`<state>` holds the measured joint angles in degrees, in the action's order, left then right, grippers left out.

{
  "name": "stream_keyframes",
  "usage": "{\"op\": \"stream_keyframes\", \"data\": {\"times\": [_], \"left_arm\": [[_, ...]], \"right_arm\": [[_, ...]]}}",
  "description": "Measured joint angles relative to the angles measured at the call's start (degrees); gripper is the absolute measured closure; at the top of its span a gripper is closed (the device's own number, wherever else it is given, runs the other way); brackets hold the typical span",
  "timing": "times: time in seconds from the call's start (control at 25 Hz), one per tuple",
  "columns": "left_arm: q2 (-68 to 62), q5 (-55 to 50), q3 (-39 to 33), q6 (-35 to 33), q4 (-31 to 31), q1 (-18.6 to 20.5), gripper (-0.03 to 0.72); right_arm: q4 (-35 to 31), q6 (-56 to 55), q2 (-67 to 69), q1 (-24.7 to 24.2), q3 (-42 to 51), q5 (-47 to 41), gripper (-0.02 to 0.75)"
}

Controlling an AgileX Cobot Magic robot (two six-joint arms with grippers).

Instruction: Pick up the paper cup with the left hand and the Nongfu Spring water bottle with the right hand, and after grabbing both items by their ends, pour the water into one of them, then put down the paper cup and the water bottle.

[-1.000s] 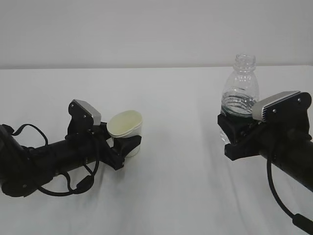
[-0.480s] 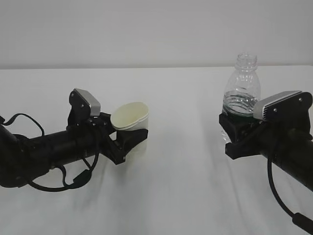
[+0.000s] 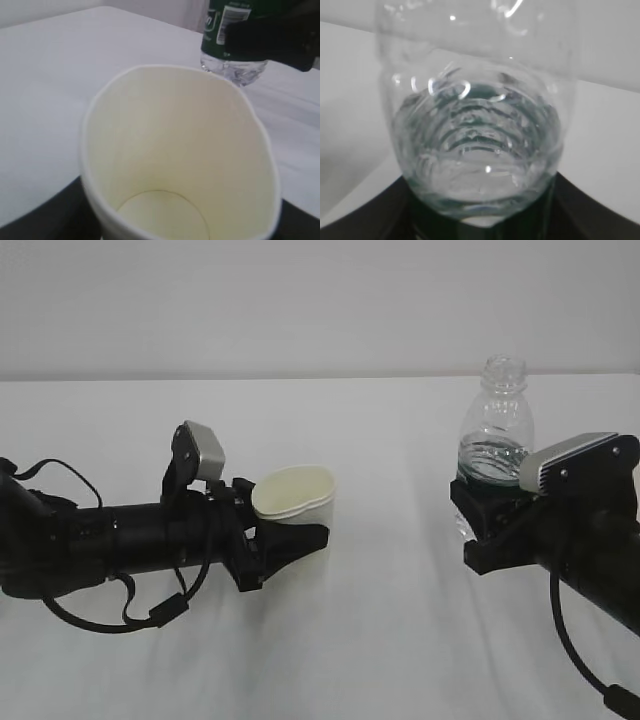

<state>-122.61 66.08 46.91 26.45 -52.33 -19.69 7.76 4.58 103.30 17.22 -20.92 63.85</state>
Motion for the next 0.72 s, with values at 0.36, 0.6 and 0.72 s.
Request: {"op": "stream_keyframes", "data": {"times": [0.36,0.6,0.72], "left_arm": [[0.0,0.0,6.44,8.16,-8.06,-2.8,0.225],[0.0,-4.03,7.47,8.3,-8.96,-8.0,0.232],[0.0,-5.75,7.47,8.3,-8.82,-8.37,0.232]], "right_arm": [[0.0,1.24,0.0,0.0,1.98,0.0,0.325],[-0.29,4.49,-0.72,0.0,2.28,0.0,0.325],[-1.18,5.09,-1.31,0.0,2.28,0.0,0.325]]}}
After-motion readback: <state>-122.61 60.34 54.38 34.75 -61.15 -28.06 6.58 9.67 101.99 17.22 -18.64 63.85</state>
